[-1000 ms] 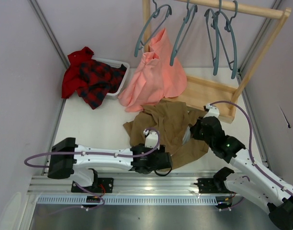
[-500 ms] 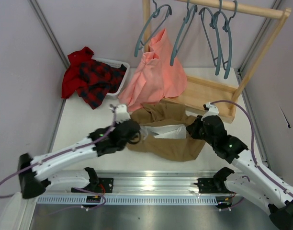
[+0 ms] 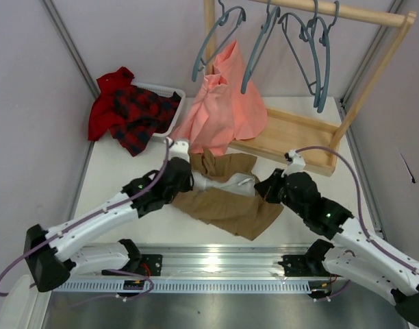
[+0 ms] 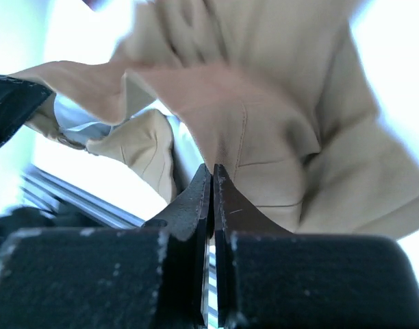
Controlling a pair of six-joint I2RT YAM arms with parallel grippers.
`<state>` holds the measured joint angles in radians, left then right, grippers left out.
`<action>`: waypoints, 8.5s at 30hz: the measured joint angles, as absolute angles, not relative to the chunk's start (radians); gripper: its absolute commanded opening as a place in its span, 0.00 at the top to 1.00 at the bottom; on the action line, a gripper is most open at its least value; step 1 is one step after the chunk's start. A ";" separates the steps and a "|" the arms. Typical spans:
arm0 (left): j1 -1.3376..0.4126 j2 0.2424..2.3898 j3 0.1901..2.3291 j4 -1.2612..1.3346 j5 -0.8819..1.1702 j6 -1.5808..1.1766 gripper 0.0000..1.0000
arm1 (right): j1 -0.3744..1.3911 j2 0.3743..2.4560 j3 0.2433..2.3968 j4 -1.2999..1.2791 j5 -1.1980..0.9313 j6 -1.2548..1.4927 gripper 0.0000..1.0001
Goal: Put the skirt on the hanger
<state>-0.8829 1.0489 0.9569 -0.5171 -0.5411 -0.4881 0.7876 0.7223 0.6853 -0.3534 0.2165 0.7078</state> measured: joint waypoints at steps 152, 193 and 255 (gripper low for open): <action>-1.075 1.332 1.008 -0.221 -0.024 -0.499 1.00 | 0.704 0.535 0.677 -0.427 -0.227 0.355 0.61; -0.954 1.332 1.116 -0.423 0.084 -0.598 1.00 | 1.351 0.763 0.410 0.141 0.585 -0.135 0.28; -0.929 1.303 1.085 -0.409 0.030 -0.761 0.99 | 1.265 0.982 0.321 0.593 0.598 -0.326 0.33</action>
<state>-0.9287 1.3033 1.0851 -0.4088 0.0296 -0.7612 1.2652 0.9825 0.3214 0.5930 0.5983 -0.3260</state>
